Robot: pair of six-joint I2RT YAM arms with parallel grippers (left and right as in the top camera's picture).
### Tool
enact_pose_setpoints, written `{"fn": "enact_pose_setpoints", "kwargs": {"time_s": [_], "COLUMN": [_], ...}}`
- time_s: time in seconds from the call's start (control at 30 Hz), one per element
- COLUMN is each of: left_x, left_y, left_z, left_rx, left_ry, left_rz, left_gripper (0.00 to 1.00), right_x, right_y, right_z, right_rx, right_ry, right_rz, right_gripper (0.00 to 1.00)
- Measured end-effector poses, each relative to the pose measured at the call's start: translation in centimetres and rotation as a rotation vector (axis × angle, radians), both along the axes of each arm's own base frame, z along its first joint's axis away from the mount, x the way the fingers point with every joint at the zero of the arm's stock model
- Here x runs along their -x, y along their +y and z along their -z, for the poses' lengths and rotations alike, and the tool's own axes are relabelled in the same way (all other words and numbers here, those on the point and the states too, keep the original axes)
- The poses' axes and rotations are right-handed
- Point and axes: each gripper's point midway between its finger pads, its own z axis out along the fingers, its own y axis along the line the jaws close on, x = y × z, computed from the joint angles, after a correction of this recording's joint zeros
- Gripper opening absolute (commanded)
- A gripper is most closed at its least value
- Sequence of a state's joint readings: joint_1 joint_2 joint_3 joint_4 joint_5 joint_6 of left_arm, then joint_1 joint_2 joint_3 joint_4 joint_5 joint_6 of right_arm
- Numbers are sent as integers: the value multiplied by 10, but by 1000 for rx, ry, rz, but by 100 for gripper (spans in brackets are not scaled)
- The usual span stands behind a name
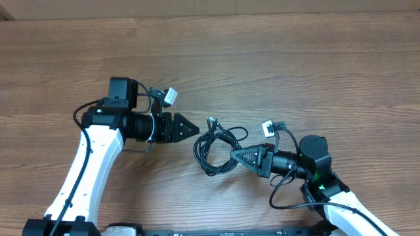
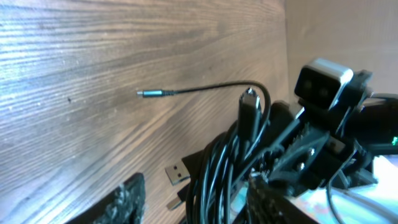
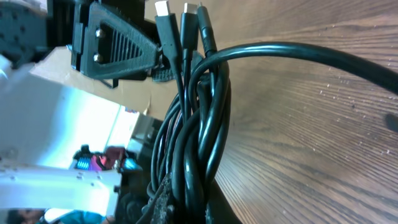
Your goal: Untangle cables
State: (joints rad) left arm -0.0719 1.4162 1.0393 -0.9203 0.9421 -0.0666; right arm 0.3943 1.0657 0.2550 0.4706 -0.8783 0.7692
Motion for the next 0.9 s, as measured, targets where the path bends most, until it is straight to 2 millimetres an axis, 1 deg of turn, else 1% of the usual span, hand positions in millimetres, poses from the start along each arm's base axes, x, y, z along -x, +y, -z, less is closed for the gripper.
{"fn": "enact_pose_setpoints", "kwargs": {"time_s": [0.13,0.3,0.37,0.4,0.47,0.5,0.53,0.57,0.6,0.63,0.73,0.8,0.87,0.9], "left_x": [9,24,29,32,39,43,45,48,49,50,49,48,46,44], "left_y": [1,0,-5,-9,-19,-24,-27,-30,-32,-33,-32,-31,-30,-30], "left_z": [3,6,7,7,7,7,8,11,13,18,26,26,26,25], "left_rx": [-18,-29,-30,-31,-32,-37,-46,-62,-84,-117,-182,-190,-186,-179], "left_ry": [-14,29,33,34,33,28,23,17,13,11,16,22,35,44], "left_rz": [46,80,107,125,166,189,207,224,233,241,229,219,198,181], "left_gripper": [51,48,49,51,51,45,35,17,9,4,4,4,4,4], "right_x": [3,4,4,3,4,4,5,5,6,7,7,8,8,7], "right_y": [0,1,1,1,2,3,3,3,3,4,4,5,4,4], "right_z": [2,0,-2,-3,-6,-9,-10,-11,-13,-15,-17,-17,-15,-13], "right_rx": [12,11,5,3,-5,-12,-17,-23,-28,-36,-48,-48,-46,-43], "right_ry": [-26,-49,-61,-65,-76,-87,-88,-89,-89,-91,-84,-75,-63,-52], "right_rz": [-22,-33,-33,-33,-40,-46,-49,-53,-57,-63,-68,-69,-67,-63], "right_gripper": [4,4,4,4,4,4,4,4,4,4,4,4,10,17]}}
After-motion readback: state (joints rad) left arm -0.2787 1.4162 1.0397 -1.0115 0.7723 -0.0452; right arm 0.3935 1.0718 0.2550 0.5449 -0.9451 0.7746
